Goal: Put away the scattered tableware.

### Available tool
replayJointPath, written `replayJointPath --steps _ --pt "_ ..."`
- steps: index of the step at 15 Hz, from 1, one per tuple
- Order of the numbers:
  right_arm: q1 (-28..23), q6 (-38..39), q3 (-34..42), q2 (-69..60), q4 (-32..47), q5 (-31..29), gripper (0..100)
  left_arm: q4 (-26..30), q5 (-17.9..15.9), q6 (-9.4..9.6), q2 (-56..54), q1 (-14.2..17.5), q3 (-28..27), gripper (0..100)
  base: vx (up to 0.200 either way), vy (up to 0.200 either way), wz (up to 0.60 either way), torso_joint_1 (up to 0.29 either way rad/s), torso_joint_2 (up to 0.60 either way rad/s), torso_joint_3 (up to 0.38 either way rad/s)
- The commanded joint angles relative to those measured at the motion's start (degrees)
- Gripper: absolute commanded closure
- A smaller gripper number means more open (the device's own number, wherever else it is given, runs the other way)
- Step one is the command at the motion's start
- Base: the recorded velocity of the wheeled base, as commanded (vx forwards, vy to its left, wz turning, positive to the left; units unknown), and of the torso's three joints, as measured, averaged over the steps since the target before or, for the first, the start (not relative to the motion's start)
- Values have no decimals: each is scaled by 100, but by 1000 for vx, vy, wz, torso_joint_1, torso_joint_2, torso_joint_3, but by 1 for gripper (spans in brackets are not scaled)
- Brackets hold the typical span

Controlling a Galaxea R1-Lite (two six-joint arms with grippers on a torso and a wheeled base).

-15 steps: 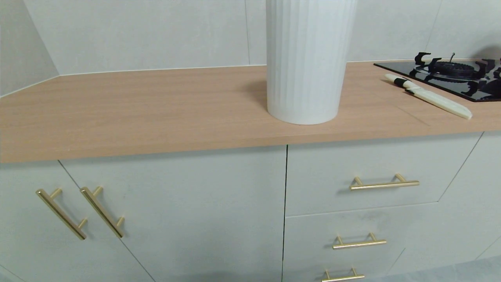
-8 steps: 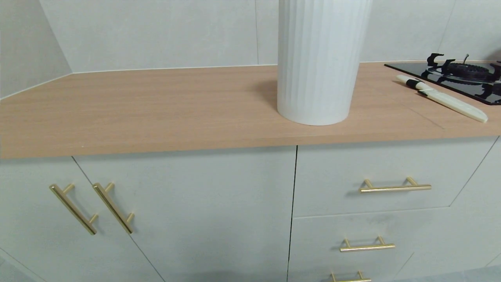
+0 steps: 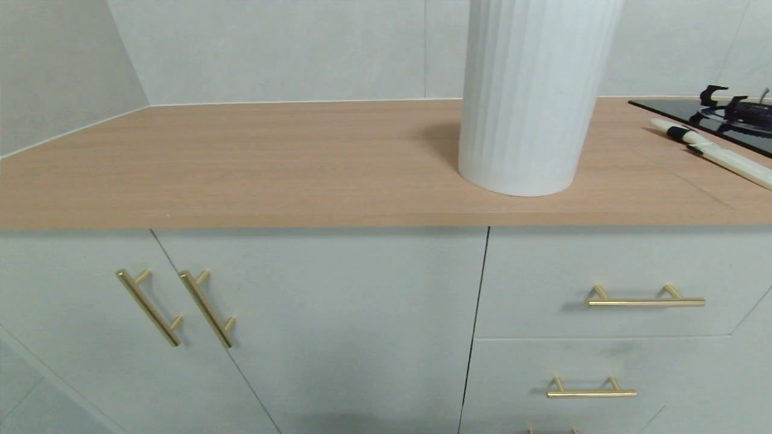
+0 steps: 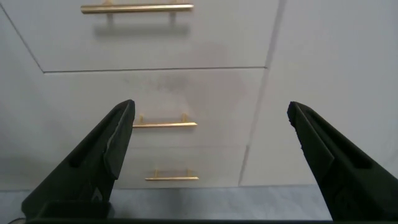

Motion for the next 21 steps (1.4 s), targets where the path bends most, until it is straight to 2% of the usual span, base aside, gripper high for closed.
replayJointPath --steps 1,8,17,21 --pt "0 -1 2 7 -1 1 0 1 -1 -2 5 -2 2 0 0 0 0 0 0 0" --pt "0 -1 2 7 -1 1 0 1 -10 25 5 -2 2 0 0 0 0 0 0 0" --pt "0 -1 2 7 -1 1 0 1 -10 7 5 -2 2 0 0 -200 0 3 3 2" --pt "0 -1 2 7 -1 1 0 1 -1 -2 5 -2 2 0 0 0 0 0 0 0"
